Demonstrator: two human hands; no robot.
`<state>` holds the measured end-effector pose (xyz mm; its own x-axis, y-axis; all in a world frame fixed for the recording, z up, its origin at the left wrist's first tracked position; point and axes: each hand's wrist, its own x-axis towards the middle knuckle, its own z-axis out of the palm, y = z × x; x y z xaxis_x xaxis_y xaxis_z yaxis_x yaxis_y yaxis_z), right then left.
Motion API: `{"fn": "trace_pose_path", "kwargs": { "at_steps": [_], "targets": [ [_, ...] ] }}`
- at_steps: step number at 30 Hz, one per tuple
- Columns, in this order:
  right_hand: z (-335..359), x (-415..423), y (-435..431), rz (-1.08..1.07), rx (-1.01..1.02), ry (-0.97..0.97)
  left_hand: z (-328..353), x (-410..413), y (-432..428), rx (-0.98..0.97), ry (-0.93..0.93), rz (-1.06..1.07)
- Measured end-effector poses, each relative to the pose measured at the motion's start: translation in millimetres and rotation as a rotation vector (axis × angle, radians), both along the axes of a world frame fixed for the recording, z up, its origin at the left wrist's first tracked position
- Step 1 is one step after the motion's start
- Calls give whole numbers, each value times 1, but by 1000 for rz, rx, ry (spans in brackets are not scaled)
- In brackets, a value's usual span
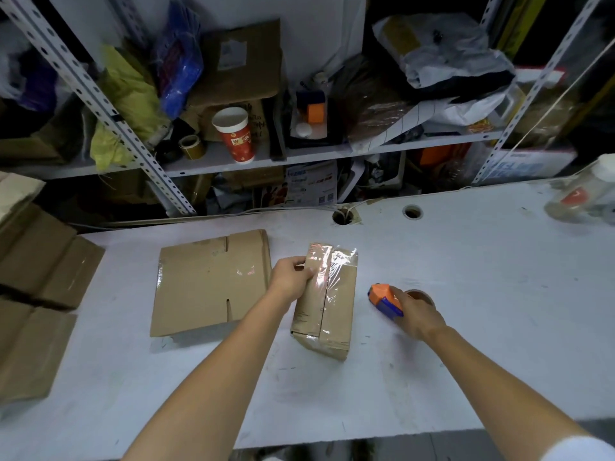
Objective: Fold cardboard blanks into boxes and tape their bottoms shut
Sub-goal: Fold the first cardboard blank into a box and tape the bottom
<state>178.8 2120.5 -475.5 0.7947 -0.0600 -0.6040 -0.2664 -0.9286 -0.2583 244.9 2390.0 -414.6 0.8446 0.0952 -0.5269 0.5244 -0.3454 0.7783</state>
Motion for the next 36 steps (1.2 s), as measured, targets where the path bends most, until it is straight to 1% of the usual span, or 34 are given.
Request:
{"fn": "trace_pose_path", "kwargs": {
  "at_steps": [2, 4, 5, 7, 9, 10, 11, 13, 17, 19, 21, 24, 28, 32, 36],
  "targets": [
    [10, 2, 4, -48, -57, -64, 3, -3, 0, -2, -21, 65],
    [30, 5, 16, -151, -5, -194, 4, -10, 3, 32, -26, 66],
    [41, 6, 26, -213, 79, -236, 5, -15, 5, 30, -8, 62],
    [58, 11, 49, -375, 331, -207, 5, -25, 6, -67, 42, 31],
    [68, 16, 68, -564, 584, -145, 12, -34, 3, -138, 38, -80],
    [72, 17, 75, -643, 677, -107, 13, -37, 0, -149, 23, -155],
    [72, 17, 80, -669, 749, -100, 14, -39, -1, -162, 4, -205],
    [68, 18, 85, -613, 826, -170, 17, -40, -3, -206, -30, -227],
    [77, 22, 86, -529, 875, -367, 33, -36, 1, -321, -83, -175],
    [89, 25, 89, -452, 882, -421, 46, -32, 2, -329, -100, -170],
    [100, 29, 91, -418, 890, -466, 56, -26, 3, -338, -101, -169],
    [112, 30, 92, -374, 895, -499, 63, -16, 7, -310, -122, -140],
    [118, 33, 93, -352, 908, -472, 67, -13, 16, -285, -146, -82],
    [128, 38, 97, -431, 960, -414, 63, -18, 18, -218, -238, -103],
    [133, 41, 100, -471, 973, -447, 71, -26, 17, -198, -303, -128]
  ]
}}
